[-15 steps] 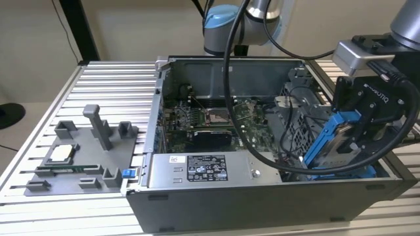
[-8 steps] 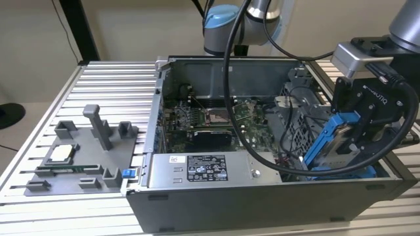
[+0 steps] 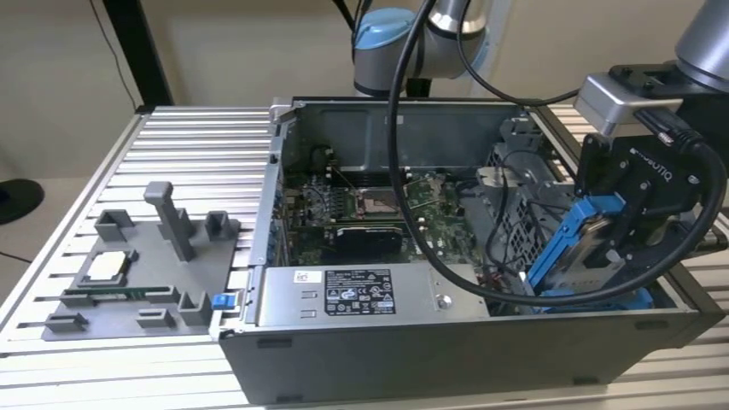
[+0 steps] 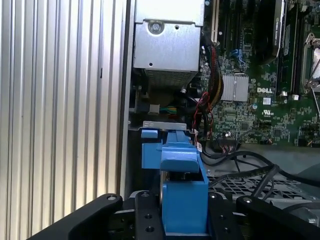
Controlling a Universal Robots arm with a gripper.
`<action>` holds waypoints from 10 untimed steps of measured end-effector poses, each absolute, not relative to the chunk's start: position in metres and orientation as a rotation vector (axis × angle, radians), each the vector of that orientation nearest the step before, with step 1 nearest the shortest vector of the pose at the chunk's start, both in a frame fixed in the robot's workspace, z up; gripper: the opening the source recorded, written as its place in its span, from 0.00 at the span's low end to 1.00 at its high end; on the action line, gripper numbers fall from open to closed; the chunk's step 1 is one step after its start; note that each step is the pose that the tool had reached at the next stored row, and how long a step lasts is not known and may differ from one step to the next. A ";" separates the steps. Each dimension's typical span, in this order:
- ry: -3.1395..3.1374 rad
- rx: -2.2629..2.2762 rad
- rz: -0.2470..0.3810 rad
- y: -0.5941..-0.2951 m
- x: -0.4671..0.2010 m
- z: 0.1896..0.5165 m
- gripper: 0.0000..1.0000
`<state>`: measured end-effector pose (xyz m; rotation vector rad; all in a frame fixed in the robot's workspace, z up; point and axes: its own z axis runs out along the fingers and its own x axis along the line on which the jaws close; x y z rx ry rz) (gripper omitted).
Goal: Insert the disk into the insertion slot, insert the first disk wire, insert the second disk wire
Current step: 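Insert the disk into the insertion slot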
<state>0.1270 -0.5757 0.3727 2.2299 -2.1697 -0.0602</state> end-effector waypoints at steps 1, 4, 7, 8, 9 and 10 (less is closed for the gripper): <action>-2.170 2.230 -0.060 -0.576 0.127 0.373 0.00; -2.170 2.230 -0.060 -0.576 0.127 0.373 0.00; -2.170 2.230 -0.060 -0.576 0.127 0.373 1.00; -2.170 2.230 -0.060 -0.576 0.127 0.373 1.00; -2.170 2.230 -0.060 -0.576 0.127 0.373 1.00; -2.170 2.230 -0.060 -0.576 0.127 0.373 1.00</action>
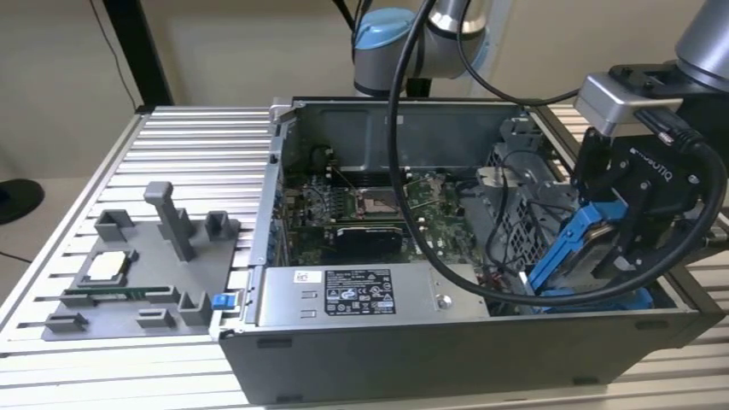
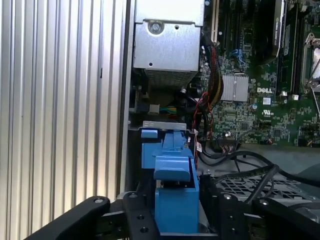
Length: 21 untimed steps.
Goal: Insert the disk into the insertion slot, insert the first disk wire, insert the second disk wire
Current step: 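Insert the disk into the insertion slot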
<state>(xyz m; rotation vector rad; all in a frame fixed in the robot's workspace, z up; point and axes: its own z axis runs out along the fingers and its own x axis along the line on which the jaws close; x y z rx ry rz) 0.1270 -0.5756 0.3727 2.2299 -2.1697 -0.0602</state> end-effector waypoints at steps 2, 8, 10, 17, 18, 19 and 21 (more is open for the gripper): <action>-2.170 2.230 -0.060 -0.576 0.127 0.373 1.00; -2.170 2.230 -0.060 -0.576 0.127 0.373 1.00; -2.170 2.230 -0.060 -0.576 0.127 0.373 0.00; -2.170 2.230 -0.060 -0.576 0.127 0.373 0.00; -2.170 2.230 -0.061 -0.576 0.127 0.373 0.00; -2.171 2.230 -0.061 -0.576 0.127 0.374 0.00; -2.173 2.229 -0.064 -0.576 0.127 0.375 0.00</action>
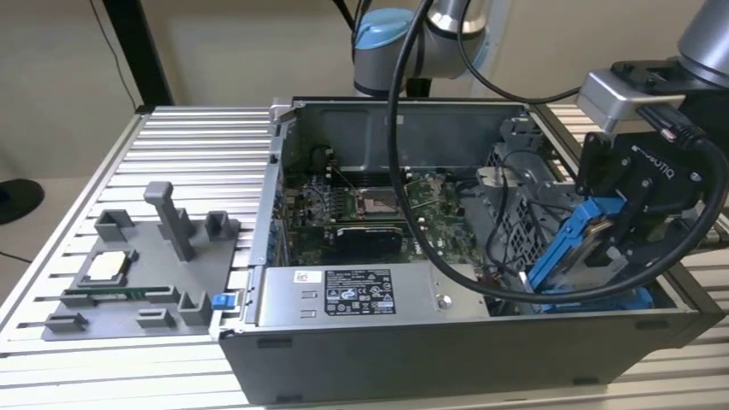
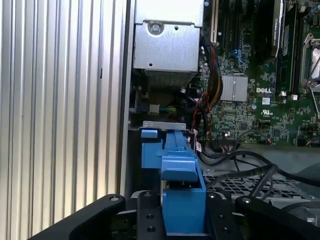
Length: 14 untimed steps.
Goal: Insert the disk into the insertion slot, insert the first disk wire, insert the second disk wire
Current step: 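Insert the disk into the insertion slot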
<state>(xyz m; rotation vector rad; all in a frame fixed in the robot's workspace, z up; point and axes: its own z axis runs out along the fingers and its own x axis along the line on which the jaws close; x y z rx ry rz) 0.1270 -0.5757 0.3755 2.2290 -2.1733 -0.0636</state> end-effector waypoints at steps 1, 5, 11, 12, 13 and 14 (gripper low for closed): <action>-2.176 2.229 -0.066 -0.576 0.127 0.376 0.00; -2.186 2.232 -0.080 -0.576 0.126 0.377 0.00; -2.216 2.228 -0.097 -0.575 0.124 0.376 0.00; -2.219 2.225 -0.097 -0.575 0.124 0.376 0.00; -2.222 2.222 -0.097 -0.575 0.123 0.375 0.00; -2.225 2.220 -0.096 -0.575 0.123 0.374 0.00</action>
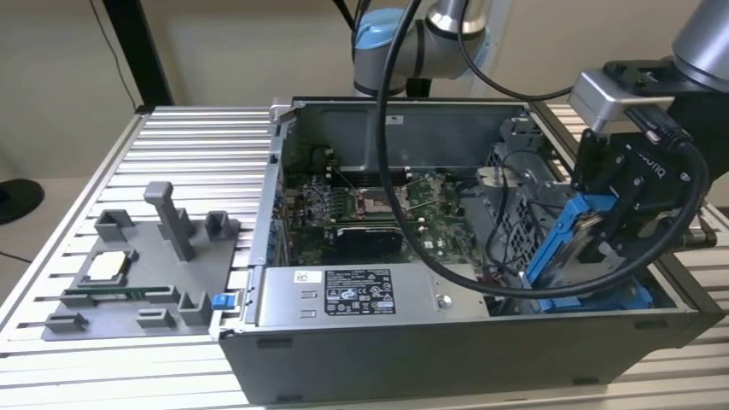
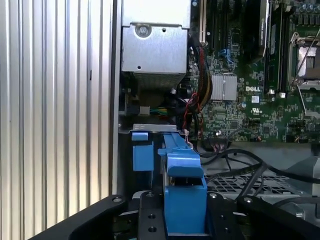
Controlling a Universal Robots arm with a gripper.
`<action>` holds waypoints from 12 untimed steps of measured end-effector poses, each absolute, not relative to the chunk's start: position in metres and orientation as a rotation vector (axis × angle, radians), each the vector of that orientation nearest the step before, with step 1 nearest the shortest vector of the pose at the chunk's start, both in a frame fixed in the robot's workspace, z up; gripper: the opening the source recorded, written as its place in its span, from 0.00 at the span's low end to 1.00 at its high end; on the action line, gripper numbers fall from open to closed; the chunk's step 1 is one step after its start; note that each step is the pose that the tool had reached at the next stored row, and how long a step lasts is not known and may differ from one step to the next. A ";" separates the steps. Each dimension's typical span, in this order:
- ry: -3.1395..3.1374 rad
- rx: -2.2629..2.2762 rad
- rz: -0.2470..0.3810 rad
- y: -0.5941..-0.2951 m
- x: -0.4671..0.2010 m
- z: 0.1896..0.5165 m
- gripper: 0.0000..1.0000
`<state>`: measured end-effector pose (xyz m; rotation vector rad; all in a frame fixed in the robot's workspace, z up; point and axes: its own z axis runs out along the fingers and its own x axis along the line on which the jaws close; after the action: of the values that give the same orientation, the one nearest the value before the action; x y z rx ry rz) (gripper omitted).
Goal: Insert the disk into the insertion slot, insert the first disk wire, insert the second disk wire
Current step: 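Insert the disk into the insertion slot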
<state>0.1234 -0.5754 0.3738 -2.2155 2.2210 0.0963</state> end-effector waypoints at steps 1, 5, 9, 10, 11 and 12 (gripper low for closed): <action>2.223 -2.213 0.096 -0.575 0.123 0.373 0.00; 2.231 -2.205 0.094 -0.576 0.123 0.367 0.00; 2.236 -2.199 0.094 -0.576 0.123 0.360 0.00; 2.237 -2.197 0.094 -0.576 0.123 0.359 0.00; 2.238 -2.196 0.094 -0.576 0.123 0.357 0.00; 2.239 -2.196 0.094 -0.576 0.123 0.356 0.00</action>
<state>0.1228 -0.5755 0.3564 -2.1956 2.2387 0.0941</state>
